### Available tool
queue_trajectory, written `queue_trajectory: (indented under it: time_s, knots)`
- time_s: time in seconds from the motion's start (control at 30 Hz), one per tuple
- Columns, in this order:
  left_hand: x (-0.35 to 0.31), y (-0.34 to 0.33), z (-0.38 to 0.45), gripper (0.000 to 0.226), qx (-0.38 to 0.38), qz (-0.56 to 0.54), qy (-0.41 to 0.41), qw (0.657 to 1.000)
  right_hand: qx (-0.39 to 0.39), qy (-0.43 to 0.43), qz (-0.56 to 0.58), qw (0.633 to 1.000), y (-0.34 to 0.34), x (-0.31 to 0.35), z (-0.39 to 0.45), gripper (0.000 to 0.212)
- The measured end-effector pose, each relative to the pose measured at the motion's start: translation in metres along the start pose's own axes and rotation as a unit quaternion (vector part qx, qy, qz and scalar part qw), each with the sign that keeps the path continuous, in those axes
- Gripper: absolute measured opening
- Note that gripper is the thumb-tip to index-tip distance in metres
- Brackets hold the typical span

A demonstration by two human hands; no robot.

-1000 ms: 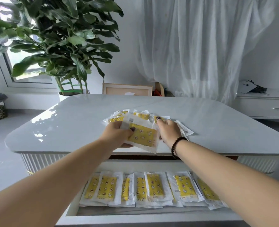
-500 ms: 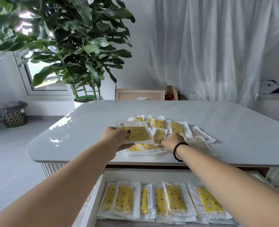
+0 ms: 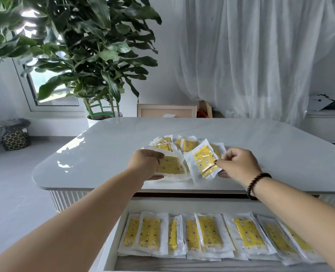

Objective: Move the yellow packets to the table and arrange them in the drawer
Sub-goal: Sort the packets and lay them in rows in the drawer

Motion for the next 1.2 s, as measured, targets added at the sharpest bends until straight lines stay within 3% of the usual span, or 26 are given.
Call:
queue_trajectory:
  time_s: [0.13, 0.33, 0.53, 0.8, 0.97, 1.03, 1.1, 1.2]
  knots:
    - [-0.003, -0.006, 0.001, 0.029, 0.002, 0.044, -0.021, 0.999, 0.028, -0.017, 0.070, 0.997, 0.011, -0.001, -0.010, 0.023]
    - [-0.009, -0.036, -0.012, 0.007, 0.098, 0.014, -0.037, 0.994, 0.058, -0.025, 0.123, 0.990, 0.017, 0.001, -0.020, 0.022]
    - [-0.015, -0.068, -0.026, 0.022, 0.183, 0.024, -0.087, 0.979, 0.099, -0.016, 0.117, 0.988, -0.002, 0.004, -0.025, 0.019]
    - [-0.022, -0.053, -0.018, 0.032, 0.139, 0.015, -0.114, 0.984, 0.170, 0.011, 0.114, 0.979, -0.032, 0.012, -0.024, 0.035]
    - [-0.023, -0.033, -0.009, 0.011, 0.117, 0.018, -0.084, 0.989, 0.135, -0.029, 0.275, 0.951, -0.009, 0.024, -0.012, 0.035]
    - [-0.019, -0.029, -0.007, 0.017, 0.127, 0.023, -0.065, 0.989, 0.143, -0.001, 0.226, 0.963, -0.007, 0.030, -0.013, 0.038]
    - [-0.017, -0.031, -0.007, 0.025, 0.155, 0.022, -0.052, 0.986, 0.159, 0.049, 0.101, 0.981, -0.010, 0.036, -0.017, 0.043]
    - [-0.016, -0.045, -0.015, 0.021, 0.219, 0.058, -0.068, 0.972, 0.193, 0.115, -0.052, 0.973, -0.026, 0.046, -0.029, 0.047]
Point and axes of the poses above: each hand's wrist, its own z-axis towards the middle knuckle, its own y-axis out of the back of the hand, x = y × z, the point moved 10 cm from there along z, towards the middle knuckle
